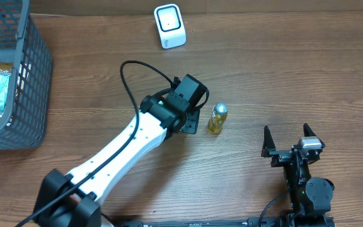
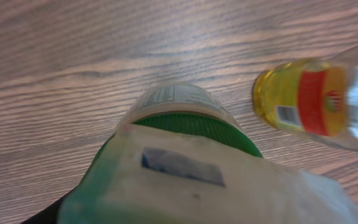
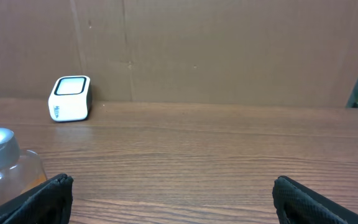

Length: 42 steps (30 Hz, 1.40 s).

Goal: Scan the item barcode
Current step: 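Carry the green-lidded jar out and lower it left of the bottle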

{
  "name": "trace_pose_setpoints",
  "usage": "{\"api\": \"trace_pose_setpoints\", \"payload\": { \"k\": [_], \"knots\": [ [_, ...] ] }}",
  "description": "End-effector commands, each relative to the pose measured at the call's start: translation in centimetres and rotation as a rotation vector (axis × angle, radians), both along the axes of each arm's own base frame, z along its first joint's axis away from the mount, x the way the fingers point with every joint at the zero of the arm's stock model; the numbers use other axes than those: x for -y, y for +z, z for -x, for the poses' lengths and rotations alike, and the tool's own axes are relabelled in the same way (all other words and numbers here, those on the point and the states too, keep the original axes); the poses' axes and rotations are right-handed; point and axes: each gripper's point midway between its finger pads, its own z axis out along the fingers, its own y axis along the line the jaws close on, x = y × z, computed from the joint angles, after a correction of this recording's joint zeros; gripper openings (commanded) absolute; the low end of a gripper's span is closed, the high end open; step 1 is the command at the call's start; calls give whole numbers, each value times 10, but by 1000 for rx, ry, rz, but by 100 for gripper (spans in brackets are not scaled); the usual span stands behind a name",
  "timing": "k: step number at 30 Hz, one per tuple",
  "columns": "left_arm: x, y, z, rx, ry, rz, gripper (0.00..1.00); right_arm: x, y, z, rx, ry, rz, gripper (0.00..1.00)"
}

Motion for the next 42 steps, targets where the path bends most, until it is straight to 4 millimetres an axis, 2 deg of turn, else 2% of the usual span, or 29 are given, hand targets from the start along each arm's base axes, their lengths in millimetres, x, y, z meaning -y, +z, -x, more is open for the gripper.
{"api": "trace_pose_setpoints", "payload": {
  "k": [1, 10, 14, 18, 21, 23, 25, 27, 29, 31, 36, 42],
  "knots": [
    [1, -22, 1, -53, 19, -19, 42, -1, -4, 0, -4, 6, 1, 100],
    [-6, -64, -12, -138, 5, -41, 43, -1, -4, 0, -4, 6, 1, 100],
    [-11, -73, -17, -173, -14, -16, 44, -1, -4, 0, -4, 6, 1, 100],
    [-7, -71, -22, -166, -27, 23, 50, -1, -4, 0, -4, 6, 1, 100],
    [-6, -71, -24, -158, -26, 27, 56, -1, -4, 0, -4, 6, 1, 100],
    [-4, -71, -23, -160, -27, 30, 66, -1, -4, 0, -4, 6, 1, 100],
    [-4, -71, -22, -163, -28, 33, 69, -1, -4, 0, -4, 6, 1, 100],
    [-4, -71, -22, -163, -29, 34, 80, -1, -4, 0, -4, 6, 1, 100],
    [-2, -71, -21, -165, -32, 38, 97, -1, -4, 0, -4, 6, 1, 100],
    [0, -71, -20, -172, -36, 50, 100, -1, -4, 0, -4, 6, 1, 100],
    [3, -61, -25, -152, -41, 70, 100, -1, -3, 0, -3, 6, 1, 100],
    [8, -14, -41, -78, -59, 91, 100, -1, -4, 0, -4, 6, 1, 100]
  ]
}}
